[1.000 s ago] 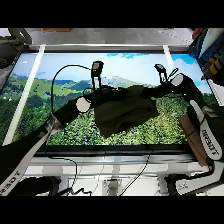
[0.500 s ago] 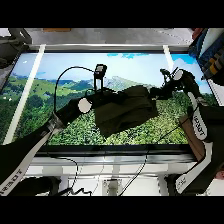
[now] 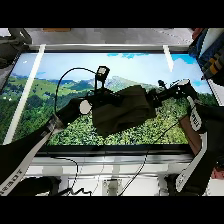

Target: Fold the clothes and pants, and hang the long-sleeved shirts on hangers.

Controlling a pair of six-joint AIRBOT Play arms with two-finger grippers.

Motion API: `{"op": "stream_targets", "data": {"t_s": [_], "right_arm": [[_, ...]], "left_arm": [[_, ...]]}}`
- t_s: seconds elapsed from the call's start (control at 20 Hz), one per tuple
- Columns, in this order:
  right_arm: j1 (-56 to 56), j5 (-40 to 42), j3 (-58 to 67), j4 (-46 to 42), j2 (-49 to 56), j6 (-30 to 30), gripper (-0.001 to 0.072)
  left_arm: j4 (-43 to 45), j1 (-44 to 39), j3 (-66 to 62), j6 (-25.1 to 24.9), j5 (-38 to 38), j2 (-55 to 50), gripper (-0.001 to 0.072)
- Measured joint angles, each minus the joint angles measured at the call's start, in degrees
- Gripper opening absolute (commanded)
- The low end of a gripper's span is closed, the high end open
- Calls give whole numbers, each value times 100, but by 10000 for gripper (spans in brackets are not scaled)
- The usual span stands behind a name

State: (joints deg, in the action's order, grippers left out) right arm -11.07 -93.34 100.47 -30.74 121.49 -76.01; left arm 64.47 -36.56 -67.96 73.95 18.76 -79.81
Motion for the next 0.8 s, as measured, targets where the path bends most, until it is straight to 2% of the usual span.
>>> {"op": "stream_targets", "data": {"t_s": [0.2, 0.8], "right_arm": [[225, -249, 17, 1067, 76, 251, 710], [428, -385, 24, 1436, 31, 452, 712]], "left_arm": [[275, 59, 4, 2, 0, 4, 696], [404, 87, 4, 20, 17, 13, 696]]}}
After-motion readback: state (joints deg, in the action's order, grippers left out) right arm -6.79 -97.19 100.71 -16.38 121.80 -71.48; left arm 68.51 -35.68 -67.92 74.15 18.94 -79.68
